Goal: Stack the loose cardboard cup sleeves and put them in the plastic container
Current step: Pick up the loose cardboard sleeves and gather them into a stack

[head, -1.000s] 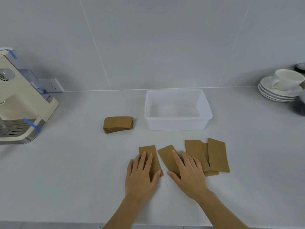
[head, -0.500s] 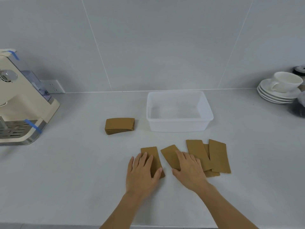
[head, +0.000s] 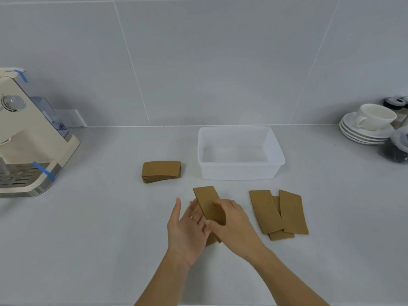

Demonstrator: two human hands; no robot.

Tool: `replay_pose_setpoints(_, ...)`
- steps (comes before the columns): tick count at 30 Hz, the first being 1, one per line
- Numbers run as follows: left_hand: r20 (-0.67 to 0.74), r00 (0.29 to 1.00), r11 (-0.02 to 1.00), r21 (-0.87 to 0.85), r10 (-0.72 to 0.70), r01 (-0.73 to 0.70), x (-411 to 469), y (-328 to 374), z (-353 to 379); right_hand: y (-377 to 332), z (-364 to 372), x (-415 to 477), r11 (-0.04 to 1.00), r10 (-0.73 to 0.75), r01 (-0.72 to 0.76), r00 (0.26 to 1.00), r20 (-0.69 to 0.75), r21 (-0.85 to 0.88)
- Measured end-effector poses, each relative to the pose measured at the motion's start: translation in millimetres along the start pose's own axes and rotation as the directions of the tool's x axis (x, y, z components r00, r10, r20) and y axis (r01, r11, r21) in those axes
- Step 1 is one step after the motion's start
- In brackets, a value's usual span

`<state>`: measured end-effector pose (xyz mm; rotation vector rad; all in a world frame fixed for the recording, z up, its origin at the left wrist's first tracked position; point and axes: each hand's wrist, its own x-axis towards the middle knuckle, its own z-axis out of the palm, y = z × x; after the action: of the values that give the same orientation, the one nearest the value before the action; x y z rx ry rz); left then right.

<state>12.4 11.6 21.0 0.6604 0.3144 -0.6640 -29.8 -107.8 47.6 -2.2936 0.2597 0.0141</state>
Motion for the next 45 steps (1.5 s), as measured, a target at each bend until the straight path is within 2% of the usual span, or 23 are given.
replay_pose_setpoints(2,0.062,0.996,0.997,-0.031,-0.065,0.067,-2.2,-0.8,-6.8,-4.2,10.4,-4.9,0.999,0.014,-0.015,0.999,0.032,0.044)
replay_pose_setpoints(4,0.076,0.991,0.994,0.009,-0.108,0.108,-3.8,-0.6,-11.0,-8.6,20.3,-9.4,0.997,0.022,-0.026,0.998,0.063,0.072)
replay_pose_setpoints(7,0.026,0.99,0.99,0.043,-0.137,0.136,-5.7,1.2,-15.0,-15.6,34.8,-14.7,0.998,-0.003,-0.002,0.997,0.081,0.065)
replay_pose_setpoints(11,-0.015,0.995,0.994,-0.032,-0.102,0.101,-6.3,6.3,-20.6,-22.0,49.5,-17.1,0.998,-0.068,0.069,0.993,0.097,-0.008)
replay_pose_setpoints(16,-0.013,0.993,0.99,-0.073,-0.121,0.119,-4.8,19.0,-30.7,-26.1,41.1,-3.8,0.995,-0.094,0.102,0.947,0.308,-0.009)
replay_pose_setpoints(19,-0.018,0.994,0.987,-0.123,-0.106,0.103,-3.0,29.5,-35.9,-29.1,29.3,10.9,0.991,-0.07,0.019,0.915,0.397,0.131)
replay_pose_setpoints(21,-0.03,0.997,0.987,-0.149,-0.068,0.063,-1.0,36.5,-39.5,-28.2,24.4,20.4,0.991,0.021,-0.06,0.952,0.307,0.118)
replay_pose_setpoints(24,-0.05,0.999,0.982,-0.19,-0.016,0.006,2.5,46.7,-46.0,-19.6,24.4,31.2,0.981,0.185,-0.177,0.976,0.116,-0.08)
replay_pose_setpoints(27,-0.07,0.997,0.985,-0.172,0.018,-0.03,5.0,54.5,-51.7,-5.8,36.1,31.4,0.936,0.213,-0.201,0.977,0.011,-0.289)
replay_pose_setpoints(32,-0.07,0.996,0.989,-0.131,0.056,-0.065,4.6,60.5,-56.8,14.4,65.1,23.2,0.874,0.212,-0.203,0.977,-0.029,-0.441)
replay_pose_setpoints(38,-0.086,0.995,0.988,-0.14,0.056,-0.067,4.4,60.6,-58.3,19.3,80.3,14.3,0.773,0.083,-0.106,0.994,-0.067,-0.625)
replay_pose_setpoints(41,-0.081,0.996,0.988,-0.146,0.044,-0.055,4.9,58.7,-58.3,16.9,77.6,13.3,0.76,0.063,-0.072,0.997,-0.037,-0.646)
replay_pose_setpoints(45,-0.098,0.995,0.987,-0.154,0.03,-0.045,6.5,56.1,-56.5,13.7,65.1,17.2,0.792,0.08,-0.06,0.997,0.007,-0.608)
